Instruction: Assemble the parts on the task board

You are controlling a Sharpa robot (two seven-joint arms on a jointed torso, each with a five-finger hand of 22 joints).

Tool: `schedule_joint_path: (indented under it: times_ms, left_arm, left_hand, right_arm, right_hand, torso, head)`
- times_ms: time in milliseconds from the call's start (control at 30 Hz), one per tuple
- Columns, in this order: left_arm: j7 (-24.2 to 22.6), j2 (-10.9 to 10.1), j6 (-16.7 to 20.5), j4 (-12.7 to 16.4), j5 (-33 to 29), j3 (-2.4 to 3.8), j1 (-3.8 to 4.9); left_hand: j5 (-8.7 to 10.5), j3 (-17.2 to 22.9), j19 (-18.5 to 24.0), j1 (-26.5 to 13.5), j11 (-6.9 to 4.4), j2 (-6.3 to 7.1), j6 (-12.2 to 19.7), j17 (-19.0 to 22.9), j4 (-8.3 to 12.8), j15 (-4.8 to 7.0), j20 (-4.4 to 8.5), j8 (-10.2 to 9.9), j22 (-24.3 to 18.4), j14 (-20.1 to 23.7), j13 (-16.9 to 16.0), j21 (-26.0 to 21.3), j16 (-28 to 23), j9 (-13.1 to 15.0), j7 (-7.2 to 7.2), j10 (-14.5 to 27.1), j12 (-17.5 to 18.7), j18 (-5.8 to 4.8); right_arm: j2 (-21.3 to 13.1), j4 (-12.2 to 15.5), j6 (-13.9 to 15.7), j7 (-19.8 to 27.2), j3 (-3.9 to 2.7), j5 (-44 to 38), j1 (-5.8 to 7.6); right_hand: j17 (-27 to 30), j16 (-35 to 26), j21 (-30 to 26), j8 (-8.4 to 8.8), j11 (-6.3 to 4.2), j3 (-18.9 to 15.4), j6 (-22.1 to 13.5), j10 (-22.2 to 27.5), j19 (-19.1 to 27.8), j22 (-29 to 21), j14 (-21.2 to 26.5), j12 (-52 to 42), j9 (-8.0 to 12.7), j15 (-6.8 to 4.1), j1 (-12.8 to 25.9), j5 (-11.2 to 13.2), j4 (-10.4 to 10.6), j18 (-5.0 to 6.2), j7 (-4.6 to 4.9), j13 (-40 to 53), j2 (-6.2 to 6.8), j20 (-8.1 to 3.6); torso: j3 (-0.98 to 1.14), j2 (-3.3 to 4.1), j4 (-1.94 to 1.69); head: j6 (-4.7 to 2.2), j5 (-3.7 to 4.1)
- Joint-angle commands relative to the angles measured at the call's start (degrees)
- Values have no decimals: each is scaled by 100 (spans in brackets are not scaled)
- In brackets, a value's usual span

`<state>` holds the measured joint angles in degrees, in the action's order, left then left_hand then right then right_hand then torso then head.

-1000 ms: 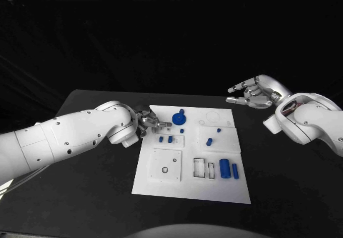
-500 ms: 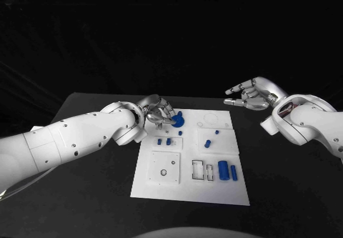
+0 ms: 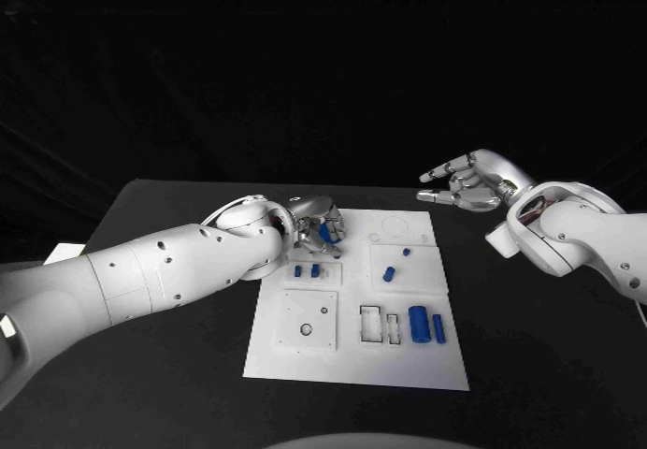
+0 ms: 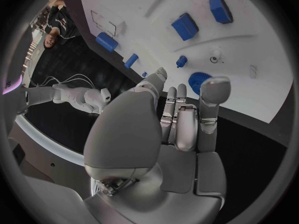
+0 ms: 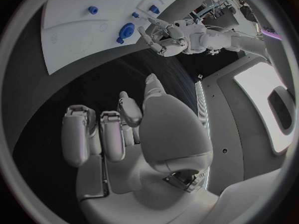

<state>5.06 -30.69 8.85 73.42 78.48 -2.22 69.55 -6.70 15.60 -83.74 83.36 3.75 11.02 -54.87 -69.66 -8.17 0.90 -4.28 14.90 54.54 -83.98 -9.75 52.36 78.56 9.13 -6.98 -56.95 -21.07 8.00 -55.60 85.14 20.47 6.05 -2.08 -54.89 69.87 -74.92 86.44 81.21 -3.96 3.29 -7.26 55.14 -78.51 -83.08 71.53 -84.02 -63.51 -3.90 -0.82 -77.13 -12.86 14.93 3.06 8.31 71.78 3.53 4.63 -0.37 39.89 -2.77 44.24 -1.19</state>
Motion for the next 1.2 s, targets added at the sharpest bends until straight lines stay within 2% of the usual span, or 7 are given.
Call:
schedule_joint_path:
  times_ms: [33, 267, 500, 667, 933, 1200]
  left_arm:
    - [183, 71, -451, -44, 655, 1, -4]
    - [278, 199, -522, -152, 761, 1, -16]
    - [324, 287, -470, -244, 791, 1, -59]
    - [286, 348, -389, -305, 883, 0, -112]
    - [302, 414, -414, -372, 905, 0, -167]
    - [332, 439, -500, -378, 907, 0, -183]
  left_hand:
    - [28, 39, -106, -52, -8, 12, -91, 104, -11, 50, 21, -53, 106, -218, 72, 116, -50, -34, 8, -91, 59, -75]
    - [24, 111, -152, -42, -6, -25, -213, 187, -4, 51, 31, -130, 196, -223, 196, 212, -62, -90, 4, -225, 164, -95]
    - [19, 242, -160, 3, 1, -80, -291, 210, 22, 47, 33, -216, 193, -229, 314, 201, -41, -145, -5, -321, 288, -94]
    - [31, 410, -153, 54, 9, -124, -336, 241, 59, 41, 31, -294, 193, -224, 418, 190, -33, -191, -12, -374, 406, -93]
    - [53, 566, -148, 40, 10, -138, -414, 268, 83, 39, 28, -352, 198, -220, 509, 182, -20, -226, -13, -467, 499, -92]
    - [59, 748, -152, 16, -16, -156, -545, 281, 133, 58, 36, -391, 234, -220, 573, 207, 9, -252, 4, -646, 567, -92]
  right_arm:
    - [11, 2, -65, 38, -1, -19, -5]
    - [26, 2, -68, 41, -1, -19, -6]
    - [30, 3, -75, 43, -1, -19, -7]
    - [31, 0, -83, 43, -1, -19, -7]
    - [32, 6, -94, 43, -1, -19, -7]
    - [38, 6, -105, 46, -1, -18, -7]
  right_hand:
    - [-843, -36, -40, 7, -1, -19, 13, 21, 39, -5, -442, 30, 1, -30, -17, -21, -19, 69, 4, -4, -46, 9]
    - [-843, -36, -40, 7, -1, -19, 13, 21, 39, -5, -442, 30, 1, -30, -17, -21, -19, 69, 4, -4, -46, 9]
    - [-843, -36, -40, 7, -1, -19, 13, 21, 39, -5, -442, 30, 1, -30, -17, -21, -19, 69, 4, -4, -46, 9]
    - [-843, -36, -40, 7, -1, -19, 13, 21, 39, -5, -442, 30, 1, -30, -17, -21, -19, 69, 4, -4, -46, 9]
    - [-843, -36, -40, 7, -1, -19, 13, 21, 39, -5, -442, 30, 1, -30, -17, -21, -19, 69, 4, -4, -46, 9]
    - [-848, -34, -38, 7, -1, -18, 13, 20, 37, 1, -443, 24, 1, -30, -26, -22, -29, 68, 4, -3, -57, 9]
  torso:
    - [0, -1, -6]
    - [-1, 1, -2]
    - [3, 0, 2]
    - [2, -7, -11]
    - [3, -6, -7]
    - [1, -8, -8]
  head:
    - [4, 16]
    - [10, 11]
    - [17, 25]
    - [25, 41]
    - [32, 41]
    - [32, 41]
